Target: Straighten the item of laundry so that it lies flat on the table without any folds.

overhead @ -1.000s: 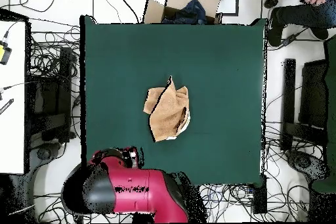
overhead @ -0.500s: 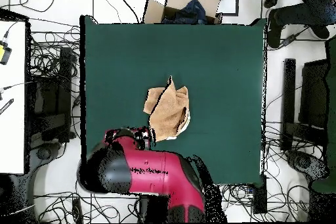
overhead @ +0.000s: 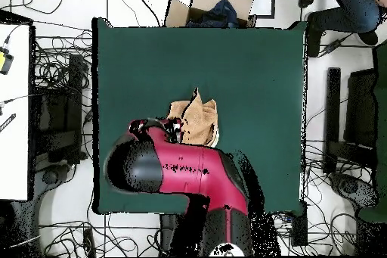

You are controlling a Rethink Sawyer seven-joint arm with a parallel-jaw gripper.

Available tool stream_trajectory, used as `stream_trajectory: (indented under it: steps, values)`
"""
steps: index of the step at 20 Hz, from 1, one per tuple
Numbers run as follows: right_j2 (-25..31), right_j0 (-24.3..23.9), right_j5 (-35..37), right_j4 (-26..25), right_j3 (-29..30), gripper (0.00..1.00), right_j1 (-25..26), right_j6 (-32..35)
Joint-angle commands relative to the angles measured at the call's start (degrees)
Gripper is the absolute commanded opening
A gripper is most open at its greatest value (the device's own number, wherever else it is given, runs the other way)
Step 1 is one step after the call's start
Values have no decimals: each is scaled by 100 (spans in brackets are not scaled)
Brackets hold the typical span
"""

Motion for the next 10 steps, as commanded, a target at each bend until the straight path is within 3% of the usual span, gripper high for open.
stream_trajectory:
  steps: [1, 5, 10]
  values:
    - [369, -127, 760, -22, -937, 100, 676, 506]
    - [330, -97, 986, -69, -1487, 100, 976, 507]
    - [254, -61, 1772, -141, -2530, 100, 1460, 511]
